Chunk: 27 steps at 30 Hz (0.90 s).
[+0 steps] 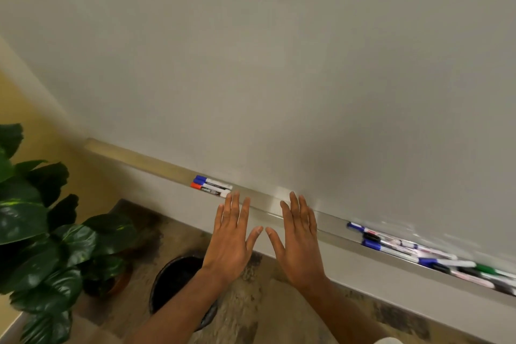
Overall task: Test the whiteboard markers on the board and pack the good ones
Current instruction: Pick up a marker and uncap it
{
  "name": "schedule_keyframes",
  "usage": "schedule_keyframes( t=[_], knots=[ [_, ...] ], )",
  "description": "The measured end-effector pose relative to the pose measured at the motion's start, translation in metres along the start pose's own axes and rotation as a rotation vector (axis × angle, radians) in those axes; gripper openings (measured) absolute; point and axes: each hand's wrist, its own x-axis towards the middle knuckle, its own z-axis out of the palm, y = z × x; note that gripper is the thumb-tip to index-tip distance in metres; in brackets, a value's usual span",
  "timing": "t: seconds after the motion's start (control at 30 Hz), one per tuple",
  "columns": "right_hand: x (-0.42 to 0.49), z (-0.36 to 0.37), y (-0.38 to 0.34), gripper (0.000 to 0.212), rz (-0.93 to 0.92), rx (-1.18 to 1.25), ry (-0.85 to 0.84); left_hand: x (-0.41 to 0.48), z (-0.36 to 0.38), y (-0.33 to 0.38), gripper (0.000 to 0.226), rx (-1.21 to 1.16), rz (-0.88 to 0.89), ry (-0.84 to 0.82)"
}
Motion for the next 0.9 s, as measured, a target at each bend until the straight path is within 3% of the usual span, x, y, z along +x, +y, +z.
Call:
schedule_keyframes(
  t=[0.3, 0.63, 0.9],
  knots=[
    [-0.036, -0.024, 0.100, 0.076, 0.180, -0.130, -0.008, 0.031, 0.039, 0.080, 0.075, -0.013, 0.170, -0.073],
    [-0.066, -0.034, 0.203, 0.047, 0.311, -0.221, 0.004, 0.054, 0.092, 0.132, 0.069, -0.004, 0.274, -0.183],
    [-0.072, -0.040, 0.242, 0.045, 0.432, -0.214, -0.060, 0.061, 0.120, 0.147, 0.070, -0.036, 0.314, -0.271]
  ],
)
